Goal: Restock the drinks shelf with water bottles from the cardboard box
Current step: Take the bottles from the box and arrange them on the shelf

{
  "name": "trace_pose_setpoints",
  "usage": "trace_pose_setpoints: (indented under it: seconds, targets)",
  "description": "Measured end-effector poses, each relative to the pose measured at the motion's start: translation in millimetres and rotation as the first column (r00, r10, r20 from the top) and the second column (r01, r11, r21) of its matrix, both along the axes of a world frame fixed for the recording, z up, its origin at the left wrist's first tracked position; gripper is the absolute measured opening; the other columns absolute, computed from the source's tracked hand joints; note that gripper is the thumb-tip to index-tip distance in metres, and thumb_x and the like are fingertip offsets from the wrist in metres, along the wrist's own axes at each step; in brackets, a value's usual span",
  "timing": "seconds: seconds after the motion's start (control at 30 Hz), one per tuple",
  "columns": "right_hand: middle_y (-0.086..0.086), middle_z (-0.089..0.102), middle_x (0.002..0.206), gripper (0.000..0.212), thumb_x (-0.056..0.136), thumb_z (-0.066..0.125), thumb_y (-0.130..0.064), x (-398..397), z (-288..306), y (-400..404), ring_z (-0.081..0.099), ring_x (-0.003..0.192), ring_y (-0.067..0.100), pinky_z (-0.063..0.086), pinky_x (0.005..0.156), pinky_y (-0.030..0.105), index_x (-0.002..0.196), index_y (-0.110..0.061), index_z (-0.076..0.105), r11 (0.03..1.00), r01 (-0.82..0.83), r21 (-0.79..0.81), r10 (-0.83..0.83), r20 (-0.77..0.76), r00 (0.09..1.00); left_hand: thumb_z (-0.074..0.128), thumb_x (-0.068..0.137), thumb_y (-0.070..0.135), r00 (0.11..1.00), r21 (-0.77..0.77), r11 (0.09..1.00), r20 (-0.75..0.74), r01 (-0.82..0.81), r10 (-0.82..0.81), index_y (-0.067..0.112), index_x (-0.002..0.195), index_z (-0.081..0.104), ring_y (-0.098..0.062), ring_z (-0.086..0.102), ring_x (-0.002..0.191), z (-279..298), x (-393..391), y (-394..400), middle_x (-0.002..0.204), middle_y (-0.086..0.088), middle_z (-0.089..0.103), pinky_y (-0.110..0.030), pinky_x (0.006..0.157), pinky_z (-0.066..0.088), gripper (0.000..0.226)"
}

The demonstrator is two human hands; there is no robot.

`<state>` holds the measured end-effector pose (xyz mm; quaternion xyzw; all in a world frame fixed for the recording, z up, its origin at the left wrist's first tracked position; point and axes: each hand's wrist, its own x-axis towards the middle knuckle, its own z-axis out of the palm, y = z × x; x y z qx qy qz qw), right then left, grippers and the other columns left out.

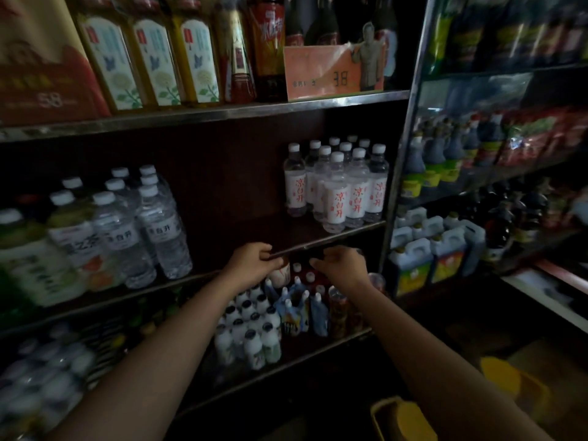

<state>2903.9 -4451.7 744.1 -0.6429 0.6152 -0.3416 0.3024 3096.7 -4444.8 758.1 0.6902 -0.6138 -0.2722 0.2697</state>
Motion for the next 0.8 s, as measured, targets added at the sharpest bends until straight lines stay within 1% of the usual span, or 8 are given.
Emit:
trace_pose_setpoints:
  seconds: [0.07, 0.17, 0.23, 0.3, 0.37, 0.5, 0.6, 0.8]
  targets:
    - [0.008, 0.069, 0.113, 0.048, 0.082, 0.073, -0.038, -14.3, 1.0, 34.7, 0.062, 0.107, 0.022, 0.045, 0.083, 0.025, 0.115, -0.004, 0.066, 1.0, 0.014, 0.001, -0.014, -0.015, 1.0, 0.066, 0.087, 0.034, 1.0, 0.023, 1.0, 0.002, 0.02, -0.02, 0.012, 0.132, 0.052, -0.014, 0.057, 0.108, -2.6, -8.7, 29.4, 0.127, -0.003, 0.059, -0.024, 0.081, 0.044, 0.052]
    - [0.015, 0.07, 0.1, 0.044, 0.084, 0.071, -0.036, -42.0, -2.1, 82.8, 0.065, 0.092, 0.024, 0.047, 0.076, 0.032, 0.103, 0.003, 0.067, 0.999, 0.036, 0.006, -0.036, -0.026, 0.999, 0.065, 0.087, 0.038, 0.998, 0.078, 0.995, 0.018, 0.062, -0.063, 0.012, 0.137, 0.049, -0.02, 0.054, 0.119, -11.3, -24.3, 66.1, 0.134, -0.006, 0.055, -0.032, 0.093, 0.048, 0.058]
    - [0.017, 0.071, 0.098, 0.051, 0.082, 0.071, -0.041, -62.5, -7.0, 107.7, 0.066, 0.09, 0.025, 0.049, 0.077, 0.035, 0.101, 0.006, 0.066, 0.998, 0.056, 0.002, -0.055, -0.025, 0.998, 0.064, 0.088, 0.038, 0.996, 0.083, 0.993, 0.005, 0.088, -0.088, 0.012, 0.135, 0.05, -0.02, 0.054, 0.118, -18.1, -39.5, 88.4, 0.133, -0.006, 0.055, -0.032, 0.091, 0.048, 0.056]
    - [0.015, 0.07, 0.101, 0.05, 0.081, 0.07, -0.045, -84.4, -12.9, 128.2, 0.066, 0.094, 0.025, 0.051, 0.079, 0.035, 0.102, 0.0, 0.067, 0.998, 0.06, 0.012, -0.059, -0.06, 0.996, 0.063, 0.09, 0.034, 0.993, 0.089, 0.989, -0.031, 0.119, -0.117, 0.011, 0.132, 0.051, -0.02, 0.056, 0.113, -25.0, -59.1, 109.2, 0.127, -0.005, 0.057, -0.03, 0.086, 0.047, 0.05]
    - [0.008, 0.071, 0.098, 0.043, 0.081, 0.07, -0.045, -107.3, -19.9, 147.6, 0.066, 0.093, 0.022, 0.048, 0.072, 0.03, 0.103, -0.009, 0.069, 0.997, 0.068, 0.043, -0.063, -0.105, 0.993, 0.061, 0.091, 0.032, 0.987, 0.123, 0.98, -0.047, 0.158, -0.154, 0.011, 0.134, 0.048, -0.02, 0.057, 0.108, -34.2, -79.8, 126.5, 0.121, -0.003, 0.058, -0.035, 0.09, 0.048, 0.05]
    - [0.005, 0.068, 0.112, 0.05, 0.081, 0.071, -0.044, -158.2, -40.6, 184.4, 0.062, 0.107, 0.021, 0.043, 0.074, 0.023, 0.116, -0.01, 0.065, 0.993, 0.061, 0.099, -0.05, -0.114, 0.992, 0.059, 0.091, 0.04, 0.974, 0.148, 0.963, -0.052, 0.226, -0.22, 0.018, 0.136, 0.047, -0.015, 0.055, 0.109, -56.4, -122.6, 160.8, 0.127, 0.001, 0.057, -0.027, 0.088, 0.045, 0.051]
    - [0.003, 0.059, 0.13, 0.065, 0.081, 0.07, -0.048, -200.6, -64.3, 210.4, 0.056, 0.118, 0.019, 0.04, 0.08, 0.019, 0.132, -0.01, 0.055, 0.986, 0.045, 0.163, -0.023, -0.13, 0.991, 0.056, 0.092, 0.044, 0.971, 0.17, 0.956, -0.07, 0.237, -0.229, 0.022, 0.138, 0.046, -0.015, 0.055, 0.108, -76.8, -163.4, 188.5, 0.127, 0.004, 0.055, -0.029, 0.088, 0.046, 0.052]
    - [0.004, 0.057, 0.133, 0.068, 0.083, 0.068, -0.049, -283.7, -131.2, 261.2, 0.056, 0.118, 0.019, 0.045, 0.086, 0.027, 0.136, -0.01, 0.051, 0.964, 0.05, 0.26, 0.0, -0.188, 0.982, 0.055, 0.094, 0.038, 0.968, 0.244, 0.939, -0.119, 0.244, -0.22, 0.019, 0.132, 0.052, -0.017, 0.058, 0.107, -141.3, -248.4, 239.3, 0.116, 0.003, 0.061, -0.031, 0.09, 0.047, 0.043]
